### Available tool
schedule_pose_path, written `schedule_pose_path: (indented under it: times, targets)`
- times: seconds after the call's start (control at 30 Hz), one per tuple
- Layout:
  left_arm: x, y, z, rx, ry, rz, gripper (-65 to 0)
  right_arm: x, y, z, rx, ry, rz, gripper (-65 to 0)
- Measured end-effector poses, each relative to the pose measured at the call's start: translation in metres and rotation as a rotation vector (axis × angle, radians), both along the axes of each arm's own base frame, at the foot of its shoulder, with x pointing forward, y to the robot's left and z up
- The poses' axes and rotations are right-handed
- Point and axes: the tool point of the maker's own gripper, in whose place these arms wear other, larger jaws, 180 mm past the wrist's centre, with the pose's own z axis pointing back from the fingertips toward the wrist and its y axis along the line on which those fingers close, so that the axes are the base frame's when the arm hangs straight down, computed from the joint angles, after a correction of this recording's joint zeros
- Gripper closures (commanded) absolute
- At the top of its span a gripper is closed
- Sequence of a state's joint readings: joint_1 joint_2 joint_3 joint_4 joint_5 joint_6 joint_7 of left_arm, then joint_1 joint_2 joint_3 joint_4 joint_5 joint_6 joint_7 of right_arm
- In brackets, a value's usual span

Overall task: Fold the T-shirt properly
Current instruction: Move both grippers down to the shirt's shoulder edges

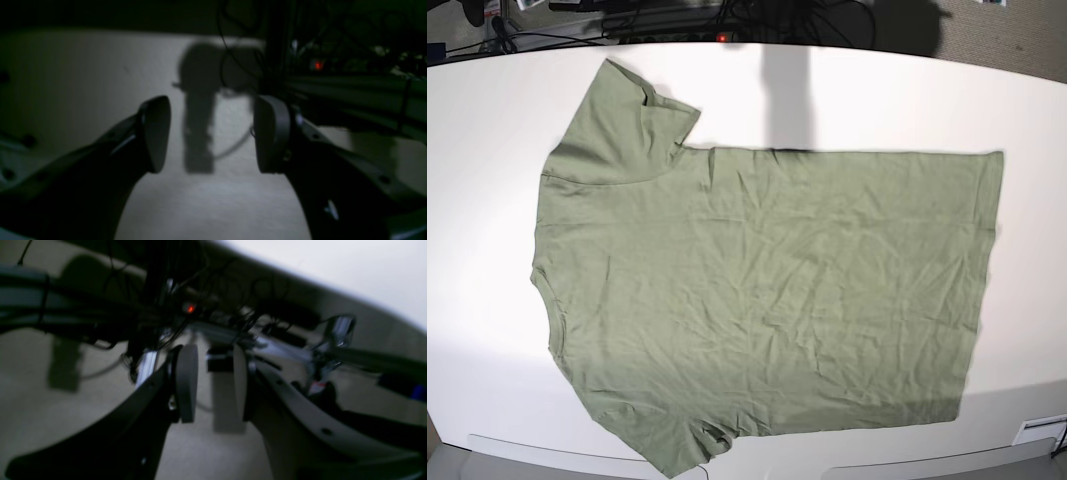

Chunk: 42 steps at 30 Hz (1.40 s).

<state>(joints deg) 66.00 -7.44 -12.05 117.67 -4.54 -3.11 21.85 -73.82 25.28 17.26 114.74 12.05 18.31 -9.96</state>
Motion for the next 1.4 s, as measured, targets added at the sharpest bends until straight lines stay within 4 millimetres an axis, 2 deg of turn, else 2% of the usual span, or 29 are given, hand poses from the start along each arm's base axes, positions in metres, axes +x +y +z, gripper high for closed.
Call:
schedule_pose_path:
  times: [0.1, 0.23, 0.3, 0.43, 0.57, 0.7, 0.83, 1.03, 1.13, 1.3, 1.4]
  targets:
    - [0.024, 0.001, 0.014, 0.043, -0.079, -0.049, -38.6, 0.021, -0.005, 0.010, -0.022, -0.061, 0.005, -19.5]
    - [0.055, 0.004, 0.025, 0.075, -0.185, -0.103, -38.6, 0.062, -0.001, 0.026, -0.030, -0.190, 0.028, -19.5]
    - [0.070, 0.004, 0.028, 0.075, -0.219, -0.141, -38.6, 0.078, -0.004, 0.032, -0.105, -0.237, 0.096, -19.5]
    - [0.110, 0.004, 0.038, 0.141, -0.291, -0.325, -38.6, 0.113, -0.014, 0.040, -0.241, -0.331, 0.180, -19.5]
    - [0.156, 0.007, 0.053, 0.265, -0.383, -0.536, -38.6, 0.148, -0.015, 0.054, -0.271, -0.432, 0.198, -19.5]
    - [0.186, 0.027, 0.047, 0.365, -0.385, -0.695, -38.6, 0.171, -0.010, 0.063, -0.268, -0.476, 0.274, -19.5]
    - [0.188, 0.044, 0.028, 0.359, -0.319, -0.800, -37.9, 0.177, -0.003, 0.064, -0.255, -0.471, 0.361, -19.5]
    - [0.193, 0.062, 0.026, 0.443, -0.374, -1.047, -37.9, 0.171, 0.004, 0.059, -0.232, -0.441, 0.402, -19.5]
    - [0.194, 0.072, 0.011, 0.456, -0.306, -1.090, -37.9, 0.170, 0.005, 0.058, -0.228, -0.439, 0.399, -19.5]
    - [0.187, 0.049, -0.024, 0.448, -0.242, -1.217, -37.9, 0.170, 0.005, 0.059, -0.226, -0.440, 0.398, -19.5]
    - [0.196, 0.039, -0.033, 0.511, -0.239, -1.234, -37.9, 0.171, 0.005, 0.059, -0.226, -0.442, 0.398, -19.5]
